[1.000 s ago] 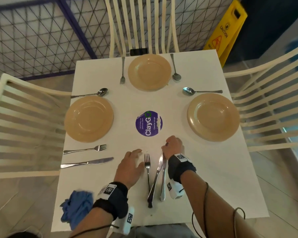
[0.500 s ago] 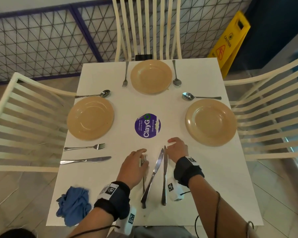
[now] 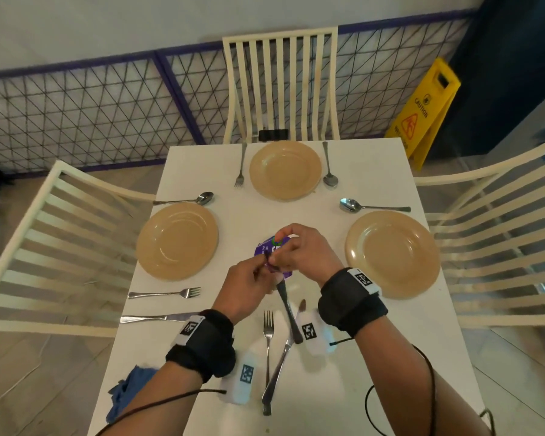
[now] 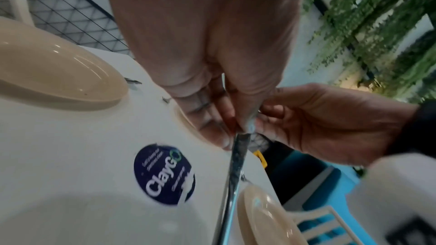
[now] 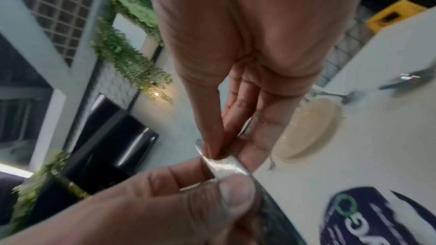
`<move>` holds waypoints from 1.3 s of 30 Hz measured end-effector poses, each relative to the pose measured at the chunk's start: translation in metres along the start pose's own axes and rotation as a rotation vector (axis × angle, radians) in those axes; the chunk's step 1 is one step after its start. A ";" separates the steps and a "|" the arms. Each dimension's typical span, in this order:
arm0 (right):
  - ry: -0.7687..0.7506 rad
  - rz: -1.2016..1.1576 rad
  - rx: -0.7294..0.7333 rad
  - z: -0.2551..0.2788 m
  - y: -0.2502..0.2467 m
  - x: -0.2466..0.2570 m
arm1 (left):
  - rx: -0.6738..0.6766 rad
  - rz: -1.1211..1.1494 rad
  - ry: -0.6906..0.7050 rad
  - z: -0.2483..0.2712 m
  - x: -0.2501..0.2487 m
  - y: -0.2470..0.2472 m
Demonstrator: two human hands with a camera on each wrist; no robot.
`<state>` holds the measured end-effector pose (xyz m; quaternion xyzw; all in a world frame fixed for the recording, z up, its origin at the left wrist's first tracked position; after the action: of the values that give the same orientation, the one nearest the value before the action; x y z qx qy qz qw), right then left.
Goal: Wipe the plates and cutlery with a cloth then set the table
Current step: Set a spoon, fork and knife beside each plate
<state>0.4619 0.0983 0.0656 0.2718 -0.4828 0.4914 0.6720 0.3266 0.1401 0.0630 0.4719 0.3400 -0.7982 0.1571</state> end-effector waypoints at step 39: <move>0.286 0.466 -0.231 -0.398 0.097 0.068 | -0.029 -0.177 -0.271 -0.311 0.065 -0.193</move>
<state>0.5274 0.4954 -0.0364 0.0035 -0.4851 0.6076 0.6288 0.3847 0.4982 -0.0178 0.3257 0.3676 -0.8602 0.1372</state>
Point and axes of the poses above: each hand's wrist, its own z-axis away from the middle knuckle, its own y-axis out of the palm, x = y × z, the point moved 9 cm from there along -z, towards the middle knuckle, and after that the axes turned 1 degree about -x, right-handed, at the moved point
